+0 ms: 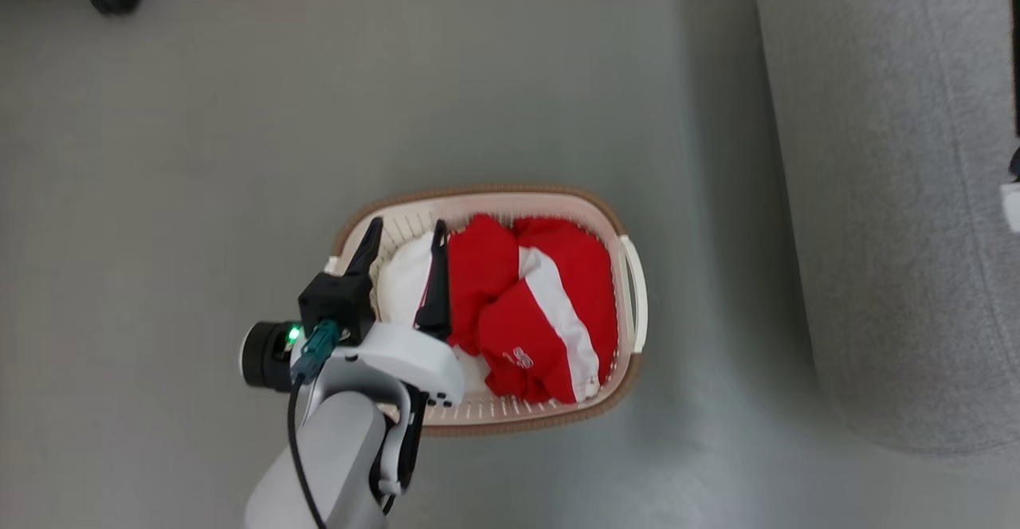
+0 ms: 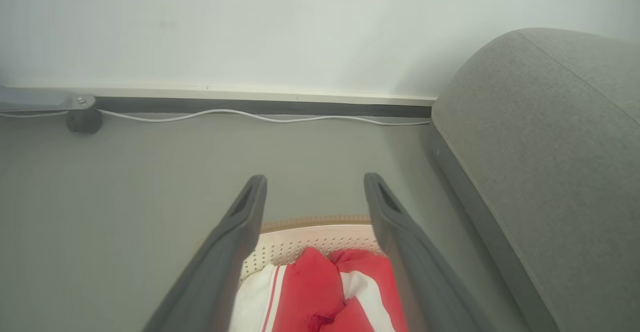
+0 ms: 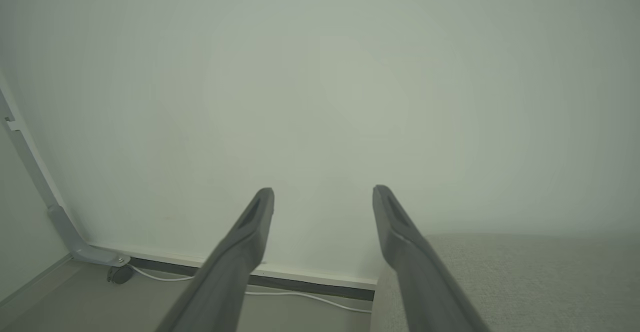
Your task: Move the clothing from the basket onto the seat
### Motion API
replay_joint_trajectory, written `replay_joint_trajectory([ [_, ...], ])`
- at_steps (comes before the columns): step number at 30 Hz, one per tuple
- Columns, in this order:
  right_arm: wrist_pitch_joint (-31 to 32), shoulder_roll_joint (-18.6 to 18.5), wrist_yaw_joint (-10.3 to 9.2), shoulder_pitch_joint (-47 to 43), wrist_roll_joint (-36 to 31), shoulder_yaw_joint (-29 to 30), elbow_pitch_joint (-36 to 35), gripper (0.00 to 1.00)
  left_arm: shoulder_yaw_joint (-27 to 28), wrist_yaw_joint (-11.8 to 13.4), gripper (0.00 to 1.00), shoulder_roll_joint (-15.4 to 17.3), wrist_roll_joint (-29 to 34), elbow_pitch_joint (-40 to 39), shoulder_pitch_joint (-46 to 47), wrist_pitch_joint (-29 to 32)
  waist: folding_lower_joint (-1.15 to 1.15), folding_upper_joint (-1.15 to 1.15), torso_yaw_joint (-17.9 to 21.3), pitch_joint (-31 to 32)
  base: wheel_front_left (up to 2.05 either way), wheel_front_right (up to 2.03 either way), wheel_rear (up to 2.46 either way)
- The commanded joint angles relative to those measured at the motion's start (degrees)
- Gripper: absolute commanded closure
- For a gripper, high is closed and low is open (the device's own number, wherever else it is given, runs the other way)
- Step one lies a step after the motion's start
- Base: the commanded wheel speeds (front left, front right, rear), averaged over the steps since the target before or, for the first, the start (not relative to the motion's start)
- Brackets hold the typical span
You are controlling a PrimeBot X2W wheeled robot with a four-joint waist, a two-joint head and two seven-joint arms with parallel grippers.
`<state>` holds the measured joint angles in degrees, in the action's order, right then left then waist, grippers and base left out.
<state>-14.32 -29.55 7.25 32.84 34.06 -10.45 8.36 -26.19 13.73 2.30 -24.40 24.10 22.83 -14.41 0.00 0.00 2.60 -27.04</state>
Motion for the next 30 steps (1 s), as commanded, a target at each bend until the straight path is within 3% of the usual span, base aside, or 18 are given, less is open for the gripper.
replay_joint_trajectory([
  [1,-0.68,-2.14,0.24,0.77,1.02,0.13,-2.59,0.0,-0.07,0.79,0.0,0.58,-0.97,-0.61,2.71,-0.59,0.0,0.0,1.21,-6.64,0.0,0.0,0.0],
  [15,-0.68,-5.34,0.24,5.71,3.19,2.08,-9.29,0.0,-12.63,1.59,0.0,0.58,-10.92,8.08,15.7,-0.59,0.0,0.0,2.97,-21.84,0.0,0.0,0.0],
  [30,-0.68,-4.79,0.24,8.2,3.17,1.53,-12.75,0.0,-21.79,1.93,0.0,0.58,-20.24,17.68,26.77,-0.59,0.0,0.0,6.26,-28.96,0.0,0.0,0.0],
])
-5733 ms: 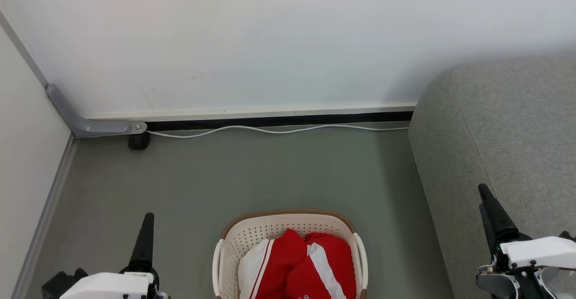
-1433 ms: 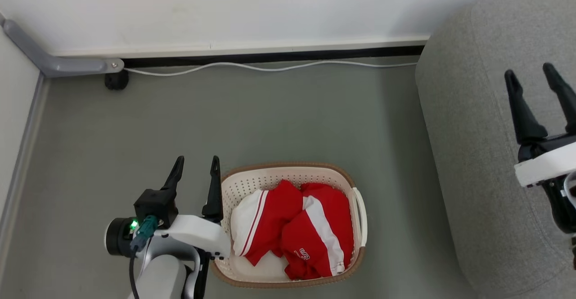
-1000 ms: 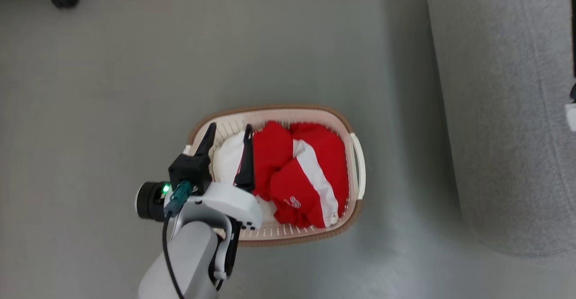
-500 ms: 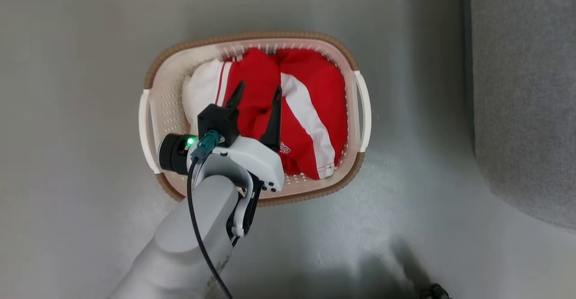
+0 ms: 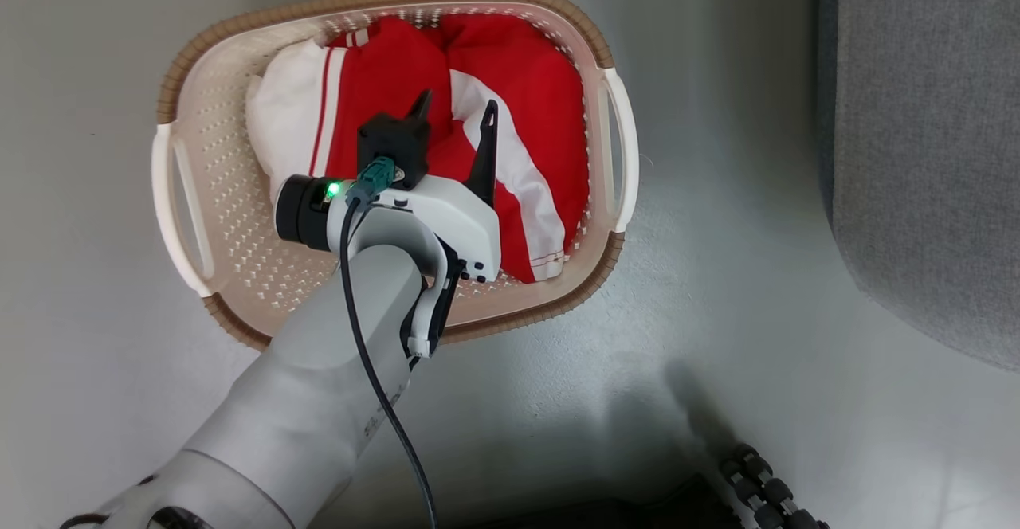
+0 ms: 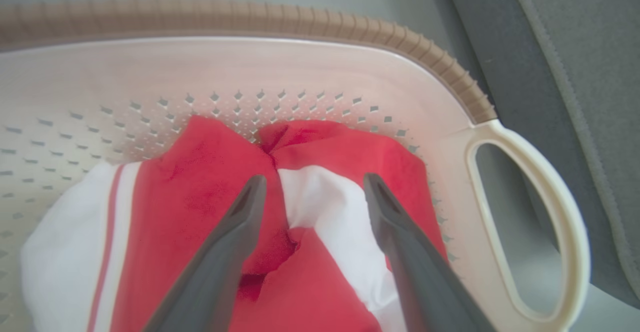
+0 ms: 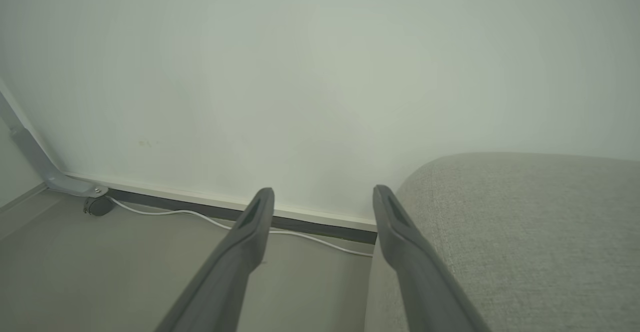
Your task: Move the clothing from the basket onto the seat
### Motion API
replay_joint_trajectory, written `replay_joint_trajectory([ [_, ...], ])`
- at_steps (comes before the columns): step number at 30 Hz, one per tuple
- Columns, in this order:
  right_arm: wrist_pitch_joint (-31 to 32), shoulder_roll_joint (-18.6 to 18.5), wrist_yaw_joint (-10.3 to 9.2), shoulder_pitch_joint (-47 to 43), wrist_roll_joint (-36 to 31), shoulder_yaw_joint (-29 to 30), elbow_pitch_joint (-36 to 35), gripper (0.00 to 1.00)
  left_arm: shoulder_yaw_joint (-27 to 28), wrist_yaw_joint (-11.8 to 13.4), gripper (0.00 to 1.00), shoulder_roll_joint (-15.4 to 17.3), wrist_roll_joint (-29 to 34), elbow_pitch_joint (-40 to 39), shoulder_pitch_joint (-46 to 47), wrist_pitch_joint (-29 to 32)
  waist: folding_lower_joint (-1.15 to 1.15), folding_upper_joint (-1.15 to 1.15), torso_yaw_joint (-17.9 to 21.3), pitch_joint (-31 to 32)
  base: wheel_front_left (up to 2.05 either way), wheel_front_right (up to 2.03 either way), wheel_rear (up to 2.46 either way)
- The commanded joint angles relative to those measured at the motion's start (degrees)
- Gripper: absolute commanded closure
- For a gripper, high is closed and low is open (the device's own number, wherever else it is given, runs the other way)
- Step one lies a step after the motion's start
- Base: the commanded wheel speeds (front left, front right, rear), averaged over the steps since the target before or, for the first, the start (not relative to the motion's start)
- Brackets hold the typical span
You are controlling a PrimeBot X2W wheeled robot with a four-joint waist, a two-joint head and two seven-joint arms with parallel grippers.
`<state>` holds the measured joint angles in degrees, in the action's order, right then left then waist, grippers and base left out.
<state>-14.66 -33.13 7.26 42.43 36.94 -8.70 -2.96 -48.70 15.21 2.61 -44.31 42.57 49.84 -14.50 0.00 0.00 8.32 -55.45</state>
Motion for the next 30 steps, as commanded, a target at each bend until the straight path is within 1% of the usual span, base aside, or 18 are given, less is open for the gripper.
replay_joint_trajectory([
  [1,-0.34,-1.01,0.23,-1.2,0.29,-0.33,-1.58,0.0,-0.2,0.54,0.0,0.27,-0.89,0.01,0.41,-0.5,0.0,0.0,0.79,-0.84,0.0,0.0,0.0],
  [9,-0.34,0.19,0.23,-0.52,0.42,-1.16,-2.14,0.0,-11.11,0.28,0.0,0.27,-6.17,9.35,6.3,-0.5,0.0,0.0,2.42,-2.71,0.0,0.0,0.0],
  [12,-0.34,0.55,0.23,-0.76,0.5,-1.04,-2.07,0.0,-15.24,2.26,0.0,0.27,-6.84,11.69,8.34,-0.5,0.0,0.0,2.65,-3.02,0.0,0.0,0.0],
  [14,-0.34,0.75,0.23,-0.81,0.62,-0.98,-2.12,0.0,-17.59,3.03,0.0,0.27,-7.82,12.91,9.2,-0.33,0.0,0.0,2.87,-3.22,0.0,0.0,0.0],
  [16,-0.34,0.91,0.23,-0.8,0.73,-0.95,-2.14,0.0,-19.45,2.63,0.0,0.27,-9.3,13.5,9.87,0.53,0.0,0.0,3.07,-3.41,0.0,0.0,0.0],
  [17,-0.34,1.06,0.23,-0.73,0.85,-0.89,-2.04,0.0,-20.94,1.51,0.0,0.27,-10.67,13.93,10.22,1.68,0.0,0.0,3.19,-3.53,0.0,0.0,0.0],
  [18,-0.34,1.06,0.23,-0.73,0.85,-0.89,-2.04,0.0,-20.94,1.51,0.0,0.27,-10.67,13.93,10.22,1.68,0.0,0.0,3.19,-3.53,0.0,0.0,0.0],
  [19,-0.34,1.25,0.23,-0.53,1.01,-0.84,-1.74,0.0,-22.03,0.71,0.0,0.27,-11.76,14.09,10.28,2.43,0.0,0.0,3.29,-3.48,0.0,0.0,0.0],
  [21,-0.34,1.61,0.23,-0.25,1.12,-0.8,-1.45,0.0,-22.75,0.65,1.0,0.27,-12.62,14.21,10.13,2.5,0.0,0.0,3.4,-3.17,0.0,0.0,0.0],
  [24,-0.34,2.04,0.23,-0.12,1.17,-0.96,-0.92,0.0,-23.4,0.77,1.0,0.27,-13.93,14.22,9.74,2.14,0.0,0.0,3.44,-2.13,0.0,0.0,0.0],
  [30,-0.34,2.54,0.23,-0.6,1.14,-1.23,0.38,0.0,-24.31,0.17,1.0,0.27,-14.04,13.79,8.17,1.3,0.0,0.0,3.02,1.15,0.0,0.0,0.0],
])
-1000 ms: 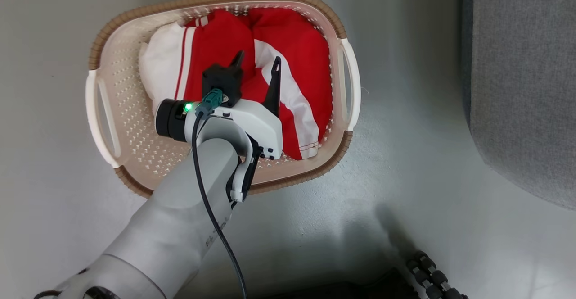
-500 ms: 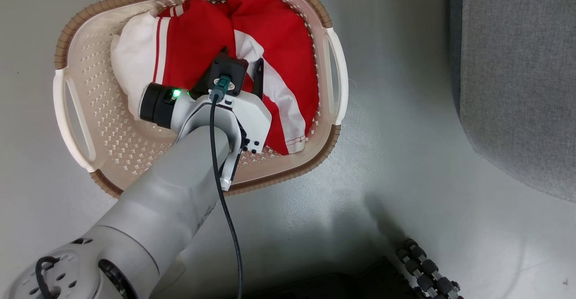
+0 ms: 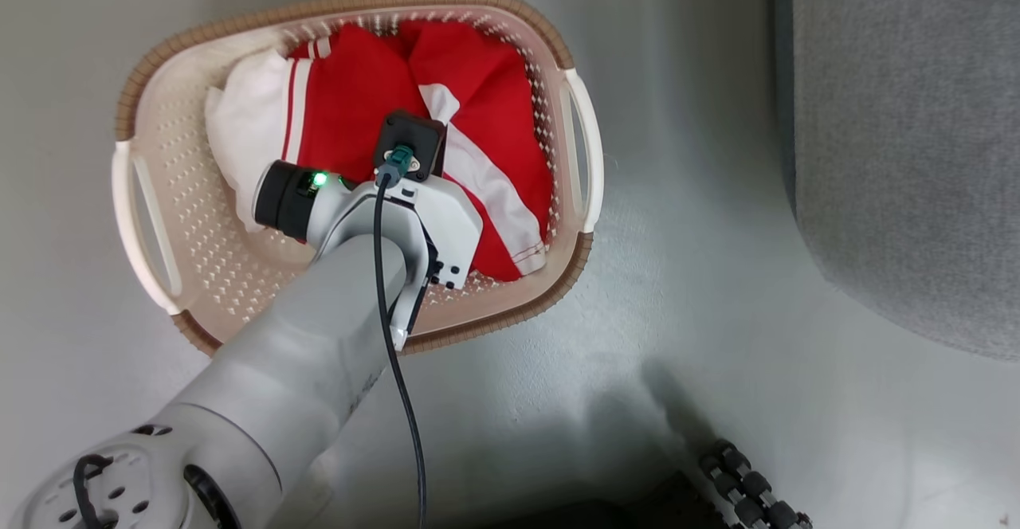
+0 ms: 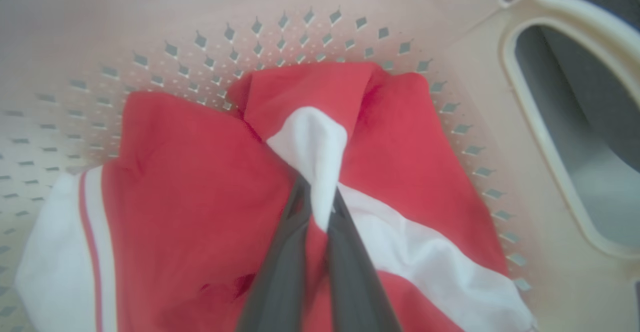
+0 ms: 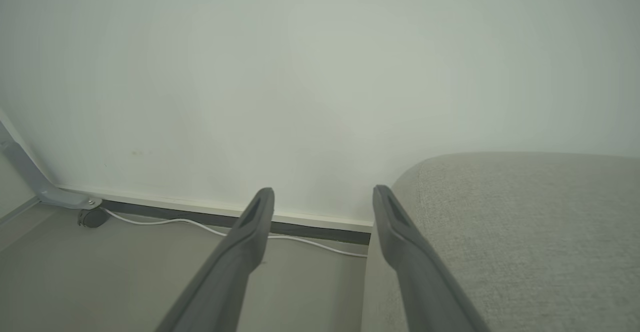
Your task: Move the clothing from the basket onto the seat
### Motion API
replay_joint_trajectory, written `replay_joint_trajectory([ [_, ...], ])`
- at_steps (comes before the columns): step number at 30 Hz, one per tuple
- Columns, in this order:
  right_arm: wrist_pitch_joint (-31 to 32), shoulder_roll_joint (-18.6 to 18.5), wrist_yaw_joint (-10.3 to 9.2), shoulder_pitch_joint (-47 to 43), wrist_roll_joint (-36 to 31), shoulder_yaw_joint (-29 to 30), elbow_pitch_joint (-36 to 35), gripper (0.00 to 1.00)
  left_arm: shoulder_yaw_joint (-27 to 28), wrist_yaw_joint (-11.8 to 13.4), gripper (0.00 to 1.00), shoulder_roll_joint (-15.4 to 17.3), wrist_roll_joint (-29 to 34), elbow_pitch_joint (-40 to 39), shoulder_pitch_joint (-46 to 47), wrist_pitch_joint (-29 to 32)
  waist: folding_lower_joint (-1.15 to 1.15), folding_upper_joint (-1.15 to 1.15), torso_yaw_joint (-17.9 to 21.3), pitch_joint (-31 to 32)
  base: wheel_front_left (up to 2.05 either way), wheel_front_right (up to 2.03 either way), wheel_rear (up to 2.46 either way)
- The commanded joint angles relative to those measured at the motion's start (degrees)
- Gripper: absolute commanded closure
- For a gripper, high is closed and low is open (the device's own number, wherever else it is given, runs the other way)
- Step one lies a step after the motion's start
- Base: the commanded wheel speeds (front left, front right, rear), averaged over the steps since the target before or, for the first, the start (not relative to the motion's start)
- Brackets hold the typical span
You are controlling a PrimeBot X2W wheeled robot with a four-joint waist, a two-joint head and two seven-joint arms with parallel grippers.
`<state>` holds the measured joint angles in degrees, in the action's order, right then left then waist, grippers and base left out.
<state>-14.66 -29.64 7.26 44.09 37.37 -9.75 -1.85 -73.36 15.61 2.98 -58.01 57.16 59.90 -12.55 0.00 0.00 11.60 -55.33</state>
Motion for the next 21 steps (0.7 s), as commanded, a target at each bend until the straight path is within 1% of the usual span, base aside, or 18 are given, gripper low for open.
replay_joint_trajectory([
  [1,-0.34,-0.9,0.23,-2.46,0.7,-0.26,-0.49,0.0,0.31,-0.28,1.0,-0.11,-0.43,-1.05,-2.28,-0.97,0.0,0.0,-0.39,1.75,0.0,0.0,0.0],
  [3,-0.34,-0.85,0.23,-2.68,0.69,-0.38,-0.25,0.0,0.27,-0.1,1.0,-0.11,-0.47,-1.32,-2.59,-1.39,0.0,0.0,-0.56,2.5,0.0,0.0,0.0],
  [8,-0.34,-0.73,0.23,-4.04,0.48,-1.1,1.13,0.0,0.21,0.39,1.0,-0.11,0.28,-3.31,-4.51,-2.37,0.0,0.0,-1.59,6.68,0.0,0.0,0.0],
  [10,-0.34,-0.82,0.23,-4.68,0.07,-1.48,1.64,0.0,0.75,0.75,1.0,-0.11,1.5,-4.74,-5.18,-2.41,0.0,0.0,-2.16,8.47,0.0,0.0,0.0],
  [16,-0.34,-0.52,0.23,-6.69,-0.69,-2.94,3.83,0.0,5.35,0.86,1.0,-0.11,6.03,-7.9,-9.26,-2.43,0.0,0.0,-3.67,14.5,0.0,0.0,0.0],
  [21,-0.34,-0.03,0.23,-9.06,-1.8,-4.5,5.95,0.0,10.43,-0.15,1.0,-0.11,10.81,-10.86,-14.03,-2.44,0.0,0.0,-5.17,20.44,0.0,0.0,0.0],
])
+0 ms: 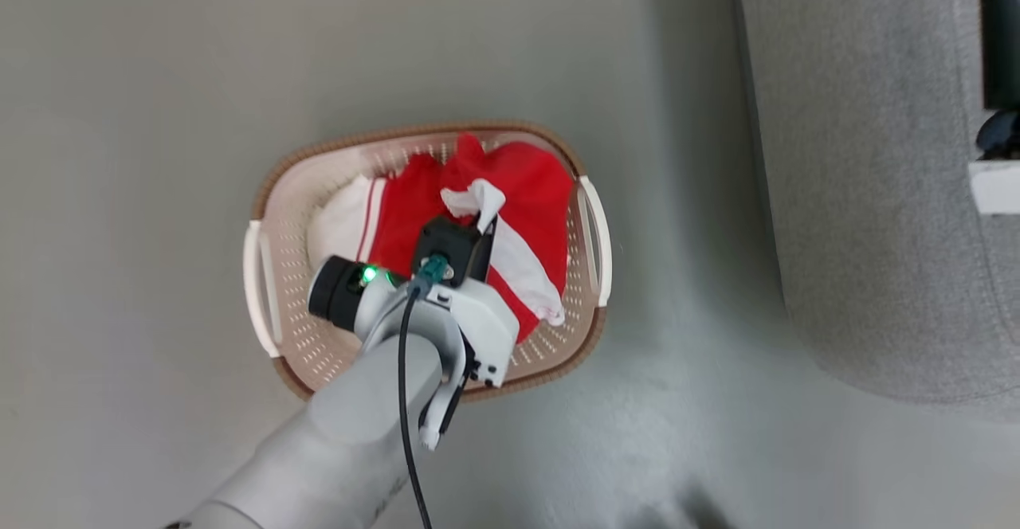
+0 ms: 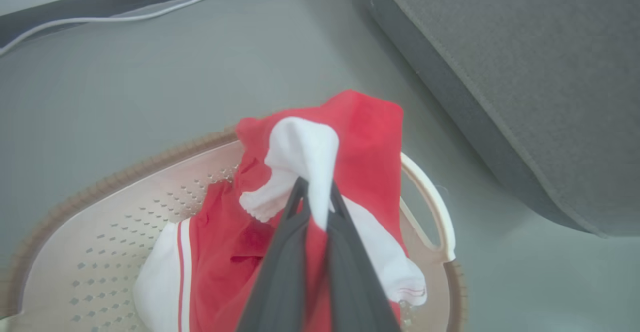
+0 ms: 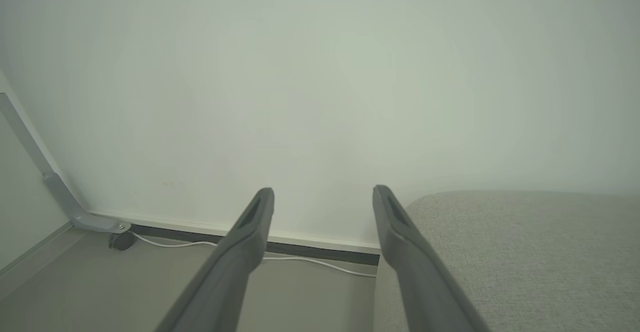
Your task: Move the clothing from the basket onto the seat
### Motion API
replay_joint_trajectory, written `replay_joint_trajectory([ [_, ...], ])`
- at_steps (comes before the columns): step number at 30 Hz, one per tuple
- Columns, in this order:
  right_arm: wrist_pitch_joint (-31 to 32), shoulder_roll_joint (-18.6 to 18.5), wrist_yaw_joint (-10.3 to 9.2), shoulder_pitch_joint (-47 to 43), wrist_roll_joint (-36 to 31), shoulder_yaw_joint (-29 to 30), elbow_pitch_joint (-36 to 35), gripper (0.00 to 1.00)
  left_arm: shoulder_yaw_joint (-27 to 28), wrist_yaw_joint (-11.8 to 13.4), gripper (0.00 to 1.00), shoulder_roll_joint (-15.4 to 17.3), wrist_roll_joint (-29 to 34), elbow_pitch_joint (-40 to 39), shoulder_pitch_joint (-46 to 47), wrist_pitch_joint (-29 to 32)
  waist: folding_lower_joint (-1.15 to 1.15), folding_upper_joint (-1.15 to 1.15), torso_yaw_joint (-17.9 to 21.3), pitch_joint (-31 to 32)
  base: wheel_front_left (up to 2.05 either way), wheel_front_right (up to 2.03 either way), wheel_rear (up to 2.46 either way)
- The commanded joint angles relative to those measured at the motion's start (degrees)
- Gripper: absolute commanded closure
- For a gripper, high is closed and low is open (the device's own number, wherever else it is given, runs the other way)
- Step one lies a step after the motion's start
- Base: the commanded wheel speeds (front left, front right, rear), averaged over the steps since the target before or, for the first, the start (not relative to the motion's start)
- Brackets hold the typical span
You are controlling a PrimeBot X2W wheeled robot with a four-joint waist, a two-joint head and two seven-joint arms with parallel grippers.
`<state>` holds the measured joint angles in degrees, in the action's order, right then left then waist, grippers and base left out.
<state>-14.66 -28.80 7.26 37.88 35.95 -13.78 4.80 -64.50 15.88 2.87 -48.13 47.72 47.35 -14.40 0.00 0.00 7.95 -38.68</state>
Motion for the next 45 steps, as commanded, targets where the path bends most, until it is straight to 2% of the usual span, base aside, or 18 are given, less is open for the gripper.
replay_joint_trajectory([
  [1,-0.34,-0.71,0.23,-3.46,-0.62,-0.71,-0.19,0.0,2.59,-0.71,1.0,0.0,1.95,-2.11,-2.52,-0.59,0.0,0.0,-1.87,5.03,0.0,0.0,0.0],
  [14,-0.34,1.52,0.23,-11.79,-3.11,-1.72,5.6,0.0,14.79,-5.09,1.0,0.0,15.93,-14.28,-12.63,-0.6,0.0,0.0,-6.43,18.92,0.0,0.0,0.0],
  [26,-0.34,5.41,0.23,-17.26,-5.58,-2.69,10.03,0.0,24.51,-10.69,1.0,0.0,25.23,-24.5,-15.22,-0.6,0.0,0.0,-8.78,28.8,0.0,0.0,0.0],
  [36,-0.34,7.37,0.23,-18.93,-6.48,-3.16,11.33,0.0,29.97,-13.58,1.0,0.06,30.38,-29.89,-12.54,-0.6,0.0,0.0,-9.05,30.9,0.0,0.0,0.0],
  [45,-0.34,7.45,0.23,-18.96,-6.37,-3.68,10.96,0.0,32.59,-14.49,1.0,0.44,33.05,-33.1,-8.45,-0.6,0.0,0.0,-8.98,30.43,0.0,0.0,0.0],
])
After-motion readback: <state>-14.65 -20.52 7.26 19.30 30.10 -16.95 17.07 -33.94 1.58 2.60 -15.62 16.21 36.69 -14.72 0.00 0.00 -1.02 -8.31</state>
